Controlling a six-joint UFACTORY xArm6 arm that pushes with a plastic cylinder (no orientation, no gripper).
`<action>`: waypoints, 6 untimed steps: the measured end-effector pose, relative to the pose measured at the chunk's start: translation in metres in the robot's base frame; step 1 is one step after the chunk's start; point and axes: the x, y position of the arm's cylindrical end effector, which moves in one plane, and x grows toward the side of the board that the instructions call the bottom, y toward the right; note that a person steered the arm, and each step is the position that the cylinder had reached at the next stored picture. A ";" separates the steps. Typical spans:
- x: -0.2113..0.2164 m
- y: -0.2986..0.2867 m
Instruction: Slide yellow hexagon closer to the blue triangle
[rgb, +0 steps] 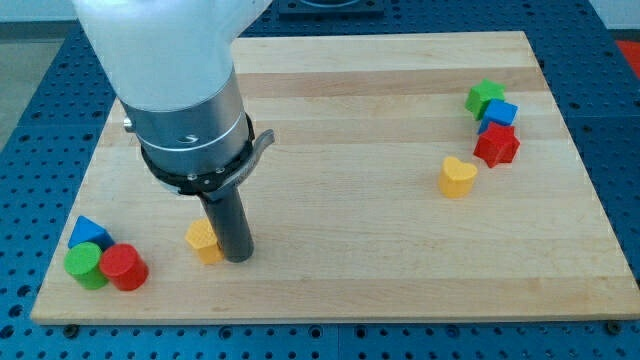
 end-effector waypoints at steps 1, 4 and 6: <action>-0.006 0.002; -0.006 -0.093; -0.006 -0.072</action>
